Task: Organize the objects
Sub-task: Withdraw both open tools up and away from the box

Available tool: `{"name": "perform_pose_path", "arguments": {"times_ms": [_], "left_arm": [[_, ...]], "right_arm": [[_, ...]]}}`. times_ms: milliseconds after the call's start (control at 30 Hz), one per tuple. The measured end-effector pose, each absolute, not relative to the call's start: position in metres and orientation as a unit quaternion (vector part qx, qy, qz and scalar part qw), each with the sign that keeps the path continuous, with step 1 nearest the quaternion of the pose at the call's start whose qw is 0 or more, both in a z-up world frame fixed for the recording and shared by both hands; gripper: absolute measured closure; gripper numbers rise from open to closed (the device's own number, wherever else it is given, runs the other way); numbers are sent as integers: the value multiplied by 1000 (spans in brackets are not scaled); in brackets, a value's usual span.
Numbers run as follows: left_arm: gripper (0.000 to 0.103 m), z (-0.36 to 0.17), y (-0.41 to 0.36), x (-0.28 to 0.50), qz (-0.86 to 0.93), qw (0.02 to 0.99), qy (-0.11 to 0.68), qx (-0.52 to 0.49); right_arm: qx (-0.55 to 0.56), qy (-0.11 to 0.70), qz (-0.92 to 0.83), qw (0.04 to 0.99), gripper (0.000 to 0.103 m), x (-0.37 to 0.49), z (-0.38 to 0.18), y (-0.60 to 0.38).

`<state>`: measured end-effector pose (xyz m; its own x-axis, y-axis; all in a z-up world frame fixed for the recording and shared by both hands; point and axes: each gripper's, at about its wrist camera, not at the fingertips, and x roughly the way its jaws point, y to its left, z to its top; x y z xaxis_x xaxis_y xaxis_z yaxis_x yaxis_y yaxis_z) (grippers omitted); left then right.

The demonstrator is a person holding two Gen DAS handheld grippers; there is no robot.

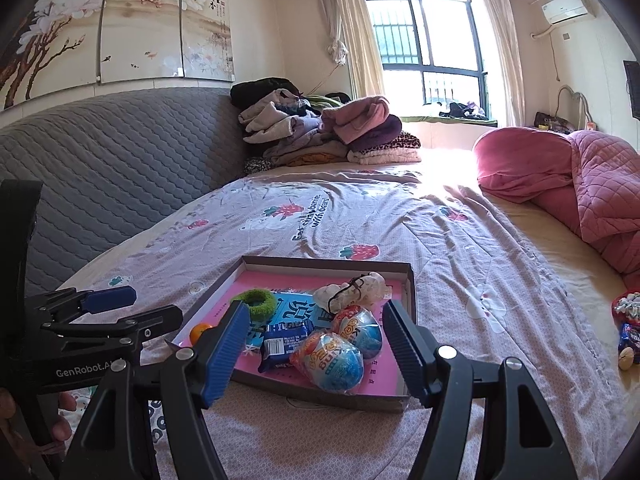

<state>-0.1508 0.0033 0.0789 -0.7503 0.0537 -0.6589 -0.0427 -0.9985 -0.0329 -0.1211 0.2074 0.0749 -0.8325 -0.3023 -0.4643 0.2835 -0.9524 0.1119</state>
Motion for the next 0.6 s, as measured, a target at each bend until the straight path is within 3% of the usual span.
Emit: {"name": "perform_pose_path", "arguments": {"times_ms": [600], "left_arm": [[29, 85, -10, -111, 939, 19, -10, -342]], "right_arm": [[233, -1, -960, 155, 34, -79, 71, 194]]}}
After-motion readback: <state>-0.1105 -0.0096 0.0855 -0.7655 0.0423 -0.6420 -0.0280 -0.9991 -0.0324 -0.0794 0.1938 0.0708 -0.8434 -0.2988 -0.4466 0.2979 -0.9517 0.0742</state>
